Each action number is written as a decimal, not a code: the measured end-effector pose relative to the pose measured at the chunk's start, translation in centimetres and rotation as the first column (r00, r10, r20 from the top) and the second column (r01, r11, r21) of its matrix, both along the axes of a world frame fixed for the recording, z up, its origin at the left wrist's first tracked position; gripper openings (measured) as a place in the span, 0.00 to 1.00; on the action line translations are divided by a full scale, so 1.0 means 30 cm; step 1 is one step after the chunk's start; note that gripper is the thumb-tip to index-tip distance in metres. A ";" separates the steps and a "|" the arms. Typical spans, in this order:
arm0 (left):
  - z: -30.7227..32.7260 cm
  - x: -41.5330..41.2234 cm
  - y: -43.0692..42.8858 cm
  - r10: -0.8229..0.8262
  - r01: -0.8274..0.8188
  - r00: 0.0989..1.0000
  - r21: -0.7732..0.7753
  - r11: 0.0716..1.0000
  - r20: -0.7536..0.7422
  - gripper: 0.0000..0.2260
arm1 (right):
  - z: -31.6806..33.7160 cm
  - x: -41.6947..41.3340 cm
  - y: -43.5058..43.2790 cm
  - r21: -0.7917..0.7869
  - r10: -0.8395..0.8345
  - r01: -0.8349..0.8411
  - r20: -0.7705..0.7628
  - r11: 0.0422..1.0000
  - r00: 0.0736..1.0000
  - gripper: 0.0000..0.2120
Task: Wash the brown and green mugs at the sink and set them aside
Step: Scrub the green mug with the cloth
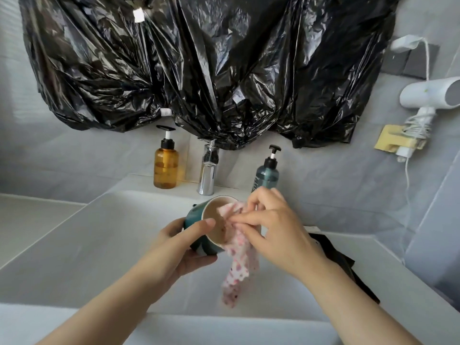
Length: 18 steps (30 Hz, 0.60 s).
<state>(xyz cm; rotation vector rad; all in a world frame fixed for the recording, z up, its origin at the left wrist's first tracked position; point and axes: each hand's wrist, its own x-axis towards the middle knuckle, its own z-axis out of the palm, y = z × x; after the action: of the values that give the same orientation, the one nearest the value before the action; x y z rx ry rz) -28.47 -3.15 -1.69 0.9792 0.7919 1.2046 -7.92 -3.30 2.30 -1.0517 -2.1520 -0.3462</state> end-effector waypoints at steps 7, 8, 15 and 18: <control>-0.003 -0.002 -0.002 -0.008 0.009 0.999 0.018 1.000 -0.051 0.35 | -0.056 0.034 -0.057 -0.249 0.023 -0.046 -0.092 0.967 0.995 0.19; -0.004 0.000 -0.002 -0.007 0.008 0.998 0.018 1.000 -0.059 0.35 | -0.062 0.040 -0.063 -0.228 0.018 -0.038 -0.089 0.973 0.996 0.20; -0.003 0.000 -0.001 0.001 0.000 0.998 0.014 1.000 -0.059 0.35 | -0.115 0.020 -0.070 -0.158 -0.167 0.110 -0.419 0.981 0.892 0.30; -0.001 -0.001 -0.005 0.007 -0.007 0.998 -0.002 1.000 -0.057 0.32 | -0.130 0.008 -0.073 -0.227 -0.338 0.259 -0.464 0.939 0.819 0.27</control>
<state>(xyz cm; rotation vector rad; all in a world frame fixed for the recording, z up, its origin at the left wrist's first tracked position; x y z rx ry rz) -28.51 -3.30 -1.73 1.0140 0.8423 1.1859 -7.70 -5.49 -1.59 -1.4018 -1.5665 -0.0340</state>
